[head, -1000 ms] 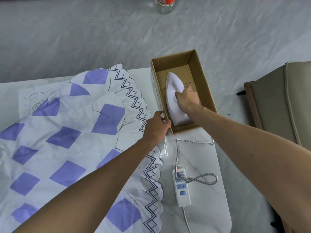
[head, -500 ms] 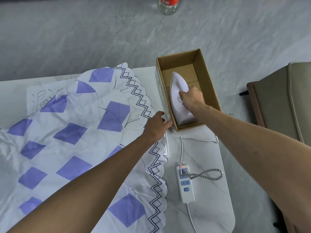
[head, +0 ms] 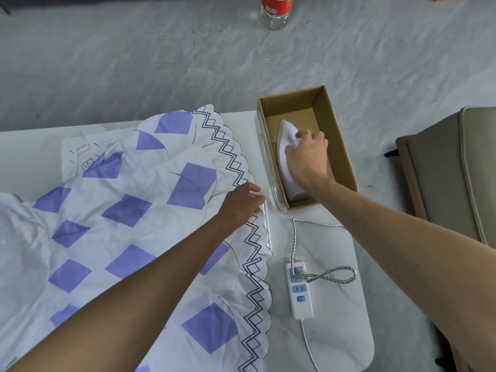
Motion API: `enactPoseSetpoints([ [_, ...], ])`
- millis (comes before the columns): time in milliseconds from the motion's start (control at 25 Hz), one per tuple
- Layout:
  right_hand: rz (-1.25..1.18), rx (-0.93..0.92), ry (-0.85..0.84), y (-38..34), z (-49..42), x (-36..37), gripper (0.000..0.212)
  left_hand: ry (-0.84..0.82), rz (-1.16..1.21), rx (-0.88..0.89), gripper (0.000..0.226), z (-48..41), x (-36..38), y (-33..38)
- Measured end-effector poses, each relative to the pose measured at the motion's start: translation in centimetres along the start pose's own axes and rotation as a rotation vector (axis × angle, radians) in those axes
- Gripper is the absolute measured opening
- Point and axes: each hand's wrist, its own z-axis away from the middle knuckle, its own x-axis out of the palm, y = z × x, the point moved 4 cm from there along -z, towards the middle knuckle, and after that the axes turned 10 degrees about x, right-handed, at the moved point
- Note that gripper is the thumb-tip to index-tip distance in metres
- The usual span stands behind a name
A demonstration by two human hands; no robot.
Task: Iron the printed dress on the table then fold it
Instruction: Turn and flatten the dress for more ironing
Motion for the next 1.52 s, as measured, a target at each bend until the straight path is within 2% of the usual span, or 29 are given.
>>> enactPoseSetpoints([
  [40,-0.023,-0.101,0.012,-1.2,1.3,0.1,0.034,0.007,0.005,-0.006,0.026,0.8,-1.2,-0.2],
  [120,-0.088,-0.238,-0.068,-4.2,4.4,1.0,0.029,0.016,0.054,-0.034,0.023,2.8,-4.8,-1.1],
  [280,-0.082,-0.338,-0.379,-11.6,11.6,5.9,0.028,0.112,0.203,-0.087,0.016,7.5,-15.3,-5.5],
  [360,-0.028,-0.376,-0.462,-14.9,14.6,9.4,0.027,0.197,0.209,-0.103,0.013,9.5,-21.1,-9.0],
  [440,0.023,-0.435,-0.504,-18.7,17.6,13.9,0.025,0.299,0.067,-0.094,0.017,11.2,-28.1,-13.5],
  [560,0.158,-0.533,-0.571,-25.5,21.8,22.0,0.025,0.388,-0.390,-0.071,0.027,12.8,-39.4,-20.4],
  [680,0.282,-0.715,-0.486,-33.8,23.0,28.9,0.047,0.340,-0.629,-0.027,0.046,12.2,-48.9,-26.1],
  [760,0.368,-0.835,-0.387,-38.1,22.1,32.4,0.057,0.273,-0.785,0.077,0.049,10.2,-53.4,-28.4],
  [880,0.588,-0.851,-0.296,-40.3,20.1,35.2,0.050,0.100,-0.945,0.264,0.061,6.5,-56.6,-30.4],
  [960,0.650,-0.875,-0.252,-40.2,20.0,35.3,0.045,0.045,-1.023,0.339,0.062,4.7,-57.1,-30.6],
  [1000,0.643,-0.893,-0.230,-40.0,20.2,35.1,0.042,0.035,-1.065,0.342,0.053,4.3,-57.2,-30.4],
  [1120,0.671,-0.939,-0.223,-39.0,20.8,34.1,0.043,0.016,-1.101,0.269,0.002,4.8,-57.3,-29.7],
  [1240,0.865,-0.871,-0.294,-37.4,18.8,31.4,0.051,0.033,-1.000,0.166,0.018,6.6,-58.1,-29.6],
  [1320,0.972,-0.867,-0.298,-36.2,17.7,28.9,0.037,0.084,-0.950,0.158,0.022,8.1,-58.6,-28.9],
  [1360,0.954,-0.914,-0.241,-35.9,17.3,27.9,0.029,0.113,-0.939,0.156,0.022,8.8,-58.6,-28.5],
  [1440,0.923,-0.993,-0.259,-35.0,17.1,26.3,0.024,0.189,-0.878,0.105,0.027,10.4,-58.7,-28.0],
  [1520,0.932,-0.920,-0.336,-34.4,18.1,24.4,0.023,0.227,-0.812,0.050,0.030,12.4,-58.5,-27.3],
])
